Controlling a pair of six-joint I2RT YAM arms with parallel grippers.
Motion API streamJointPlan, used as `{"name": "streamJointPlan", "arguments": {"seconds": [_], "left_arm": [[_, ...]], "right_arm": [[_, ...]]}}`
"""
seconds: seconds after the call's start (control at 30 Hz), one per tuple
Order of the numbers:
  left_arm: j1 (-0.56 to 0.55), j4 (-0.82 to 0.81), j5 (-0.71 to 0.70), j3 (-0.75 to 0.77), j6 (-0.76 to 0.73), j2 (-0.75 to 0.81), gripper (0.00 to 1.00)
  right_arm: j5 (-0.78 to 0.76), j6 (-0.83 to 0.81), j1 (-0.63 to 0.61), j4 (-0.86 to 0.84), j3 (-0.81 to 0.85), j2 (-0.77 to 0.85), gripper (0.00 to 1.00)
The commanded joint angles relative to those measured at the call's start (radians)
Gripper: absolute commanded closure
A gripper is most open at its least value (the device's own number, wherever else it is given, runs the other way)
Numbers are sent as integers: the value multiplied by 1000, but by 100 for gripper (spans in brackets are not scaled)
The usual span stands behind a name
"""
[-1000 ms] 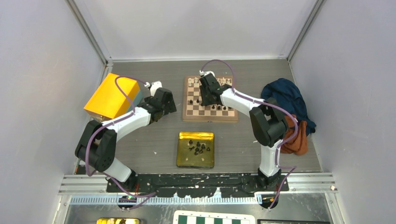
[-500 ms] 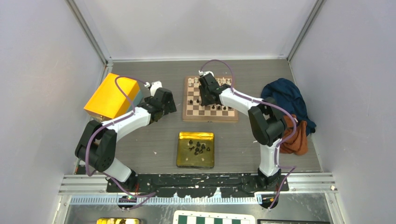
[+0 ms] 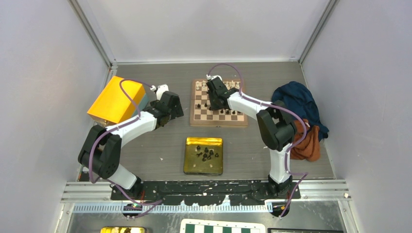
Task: Set up the chess pieces on the board
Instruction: Pick up the chess piece from the chessboard, then place the chess piece on the chessboard.
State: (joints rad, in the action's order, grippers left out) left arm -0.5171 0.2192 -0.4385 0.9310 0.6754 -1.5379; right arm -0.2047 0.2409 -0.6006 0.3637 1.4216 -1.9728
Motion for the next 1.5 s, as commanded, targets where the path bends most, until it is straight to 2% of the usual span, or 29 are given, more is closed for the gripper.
{"name": "streamJointPlan", "arguments": {"seconds": [0.0,0.13,0.43,1.33,1.47], "left_arm": [[-3,-46,-35,29,-5,0,18],[-3,-48,-34,28,-4,1,18],[-3,-45,-31,19,4,12,18],[-3,-30,-26,12,10,44,18],[-3,-30,-25,14,10,40,18]], "right_arm": [[1,-5,-7,-27,47,3,79],[-5,-10,-6,-28,44,11,87],[-14,-11,-9,-19,18,61,90],[-38,14,-32,-41,-82,119,90],[-35,14,-32,-44,-86,118,84]]}}
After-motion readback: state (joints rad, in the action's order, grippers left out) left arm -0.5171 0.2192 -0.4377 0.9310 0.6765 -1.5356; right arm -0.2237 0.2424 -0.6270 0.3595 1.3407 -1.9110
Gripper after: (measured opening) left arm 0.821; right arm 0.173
